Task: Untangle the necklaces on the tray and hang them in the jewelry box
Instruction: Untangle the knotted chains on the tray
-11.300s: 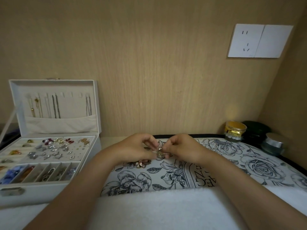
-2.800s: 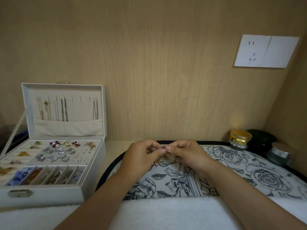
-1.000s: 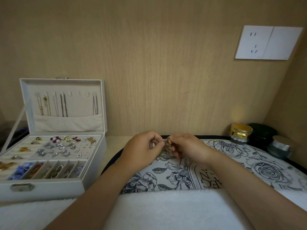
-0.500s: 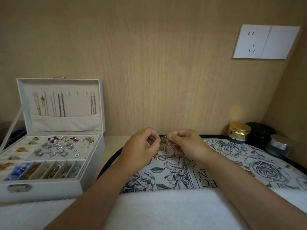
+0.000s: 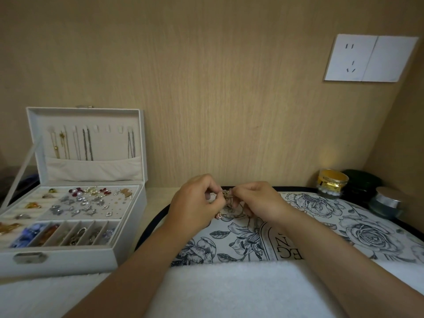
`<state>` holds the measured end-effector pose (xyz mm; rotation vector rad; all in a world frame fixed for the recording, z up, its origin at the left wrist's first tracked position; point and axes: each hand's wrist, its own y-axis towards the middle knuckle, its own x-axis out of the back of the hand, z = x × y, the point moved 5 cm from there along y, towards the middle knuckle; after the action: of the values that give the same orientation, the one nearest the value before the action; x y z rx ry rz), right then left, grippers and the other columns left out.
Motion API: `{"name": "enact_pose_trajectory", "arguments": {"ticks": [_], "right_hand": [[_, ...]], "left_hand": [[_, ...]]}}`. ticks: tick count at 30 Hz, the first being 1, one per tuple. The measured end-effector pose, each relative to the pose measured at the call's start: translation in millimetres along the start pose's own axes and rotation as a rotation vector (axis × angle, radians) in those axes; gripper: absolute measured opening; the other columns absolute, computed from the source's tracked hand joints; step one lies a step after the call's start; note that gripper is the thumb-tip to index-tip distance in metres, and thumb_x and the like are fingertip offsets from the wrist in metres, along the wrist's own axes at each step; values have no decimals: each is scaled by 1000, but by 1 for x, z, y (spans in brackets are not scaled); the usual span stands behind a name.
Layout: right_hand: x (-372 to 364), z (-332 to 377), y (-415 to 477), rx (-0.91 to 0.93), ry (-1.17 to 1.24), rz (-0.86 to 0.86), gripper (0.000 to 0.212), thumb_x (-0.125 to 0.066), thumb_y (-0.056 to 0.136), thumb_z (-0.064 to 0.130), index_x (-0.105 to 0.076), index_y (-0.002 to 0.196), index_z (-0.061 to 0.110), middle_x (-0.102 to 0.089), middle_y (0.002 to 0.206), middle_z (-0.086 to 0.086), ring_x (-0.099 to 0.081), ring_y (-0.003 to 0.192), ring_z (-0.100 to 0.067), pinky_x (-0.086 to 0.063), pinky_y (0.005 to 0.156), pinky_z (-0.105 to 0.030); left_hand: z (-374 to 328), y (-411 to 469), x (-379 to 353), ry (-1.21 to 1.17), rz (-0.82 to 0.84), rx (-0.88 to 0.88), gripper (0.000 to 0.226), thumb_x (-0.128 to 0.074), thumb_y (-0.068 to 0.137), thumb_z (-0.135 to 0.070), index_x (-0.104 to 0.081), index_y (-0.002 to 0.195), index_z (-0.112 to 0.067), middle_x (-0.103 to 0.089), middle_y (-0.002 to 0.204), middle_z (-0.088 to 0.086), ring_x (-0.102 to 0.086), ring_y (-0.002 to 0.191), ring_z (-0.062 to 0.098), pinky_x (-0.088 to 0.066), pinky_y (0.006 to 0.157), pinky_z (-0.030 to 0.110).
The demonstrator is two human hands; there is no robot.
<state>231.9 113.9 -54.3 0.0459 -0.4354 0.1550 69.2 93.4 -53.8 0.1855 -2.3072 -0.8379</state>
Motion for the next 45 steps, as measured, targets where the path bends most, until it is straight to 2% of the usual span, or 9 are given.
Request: {"name": "enact_pose_trajectory", "arguments": {"ticks": [5, 11, 17, 20, 25, 28, 33, 39, 45], "right_hand": [[-1, -7, 6, -66, 291, -46, 18, -59, 95, 16, -73, 85, 10, -56, 64, -1, -41, 46, -12, -28, 51, -27], [-3, -9, 6, -51, 393, 19, 16, -63, 97, 18, -74, 91, 9, -61, 65, 2, -47, 50, -11, -35, 53, -26], [0, -6, 4, -6, 292, 49, 11, -70, 92, 16, -76, 95, 7, -75, 81, -5, -58, 53, -13, -41, 51, -24], [2, -6, 4, 8, 300, 85, 10, -71, 92, 15, -75, 96, 8, -76, 86, -8, -61, 56, -14, -42, 51, -24], [0, -4, 3, 45, 206, 141, 13, -63, 94, 13, -68, 83, 10, -67, 72, -2, -56, 53, -17, -37, 52, -26], [-6, -1, -2, 63, 66, 224, 21, -60, 89, 26, -60, 72, 14, -59, 66, -1, -51, 56, -18, -38, 50, -26], [-5, -3, 2, 112, -85, 133, 42, -69, 92, 26, -47, 57, 21, -42, 51, 9, -38, 47, -6, -32, 53, -24], [-4, 4, 0, 244, 57, 57, 38, -66, 96, 25, -52, 63, 11, -38, 53, 3, -33, 47, -8, -31, 47, -22], [-9, 3, -4, 151, -101, 199, 47, -53, 101, 40, -66, 61, 18, -52, 58, -7, -37, 50, -20, -29, 51, -26]], "left_hand": [[7, 0, -6, -176, 20, 201, 13, -74, 78, -18, -62, 73, -21, -63, 62, 4, -53, 54, 25, -49, 53, 35], [10, 2, -9, -421, 118, 387, 17, -69, 83, -1, -66, 82, -18, -64, 70, -2, -53, 57, 9, -46, 55, 22], [20, -2, -15, -550, 165, 524, 1, -72, 88, -16, -72, 89, -17, -71, 77, 5, -61, 65, 9, -45, 53, 18], [19, -1, -12, -583, 128, 497, 12, -79, 83, -16, -72, 92, -13, -73, 77, 1, -65, 65, 4, -47, 57, 14], [22, 4, -3, -370, 112, 421, 8, -75, 87, -16, -73, 94, -21, -75, 81, -4, -64, 64, -2, -48, 65, 19], [16, 8, -3, -291, 108, 330, 11, -70, 91, -16, -71, 95, -27, -69, 82, -8, -58, 66, -1, -51, 68, 18], [11, 6, -14, -273, 234, 253, 13, -63, 95, -13, -68, 101, -24, -63, 82, -11, -54, 62, -5, -49, 66, 16], [1, 7, -11, -23, 245, 184, 15, -55, 98, -25, -68, 95, -32, -61, 70, -17, -55, 60, -2, -42, 58, 24], [-14, 7, 3, 464, 83, -39, 16, -53, 94, -37, -67, 95, -31, -63, 91, -14, -57, 84, 7, -43, 62, 27]]}}
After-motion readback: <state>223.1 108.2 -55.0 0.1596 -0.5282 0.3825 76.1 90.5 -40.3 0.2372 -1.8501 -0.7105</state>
